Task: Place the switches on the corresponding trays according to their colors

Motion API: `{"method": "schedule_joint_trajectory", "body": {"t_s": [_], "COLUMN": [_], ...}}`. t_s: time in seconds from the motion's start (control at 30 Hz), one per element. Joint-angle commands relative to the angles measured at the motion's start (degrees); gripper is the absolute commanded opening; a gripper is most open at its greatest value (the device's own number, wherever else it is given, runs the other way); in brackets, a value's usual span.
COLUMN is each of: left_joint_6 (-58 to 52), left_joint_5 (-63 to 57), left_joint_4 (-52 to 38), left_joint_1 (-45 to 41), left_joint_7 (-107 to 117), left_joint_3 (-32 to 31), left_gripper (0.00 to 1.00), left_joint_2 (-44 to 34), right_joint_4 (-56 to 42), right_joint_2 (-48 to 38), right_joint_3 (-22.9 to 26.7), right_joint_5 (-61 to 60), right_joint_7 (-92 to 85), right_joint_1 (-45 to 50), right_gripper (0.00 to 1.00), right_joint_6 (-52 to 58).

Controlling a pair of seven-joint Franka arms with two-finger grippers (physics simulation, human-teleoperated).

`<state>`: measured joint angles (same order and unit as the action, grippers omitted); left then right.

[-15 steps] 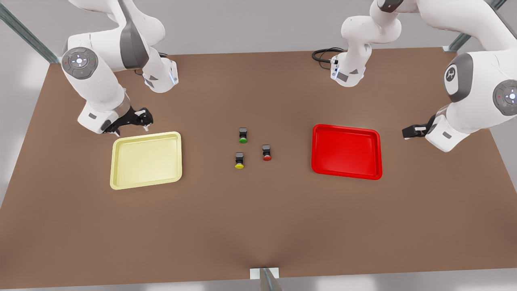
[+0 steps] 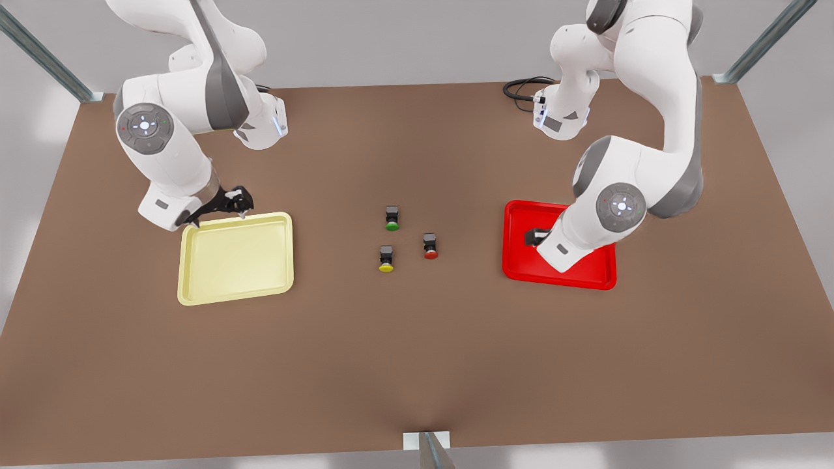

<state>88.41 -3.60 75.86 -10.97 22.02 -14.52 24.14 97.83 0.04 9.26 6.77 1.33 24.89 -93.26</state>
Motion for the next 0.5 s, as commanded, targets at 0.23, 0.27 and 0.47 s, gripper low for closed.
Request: {"method": "schedule_joint_trajectory", "body": {"t_s": [0.23,0.27,0.47], "left_joint_6": [4.93,4.93,5.19], "left_joint_5": [-4.05,-3.78,-2.91], "left_joint_4": [-4.84,-5.98,-9.32], "left_joint_1": [-16.17,-19.79,-25.86], "left_joint_7": [14.71,17.18,31.24], "left_joint_3": [4.5,6.88,7.32], "left_gripper": [1.0,1.0,1.0], "left_joint_2": [8.12,9.08,14.36], "right_joint_4": [-1.15,-2.64,-12.66], "right_joint_2": [2.95,3.82,8.92], "right_joint_3": [0.32,0.32,0.41], "right_joint_5": [-0.09,-0.09,-3.43], "right_joint_7": [-0.1,-0.63,-1.95], "right_joint_1": [1.48,1.31,-1.16], "right_gripper": [1.0,1.0,1.0], "right_joint_6": [0.0,-0.17,4.57]}}
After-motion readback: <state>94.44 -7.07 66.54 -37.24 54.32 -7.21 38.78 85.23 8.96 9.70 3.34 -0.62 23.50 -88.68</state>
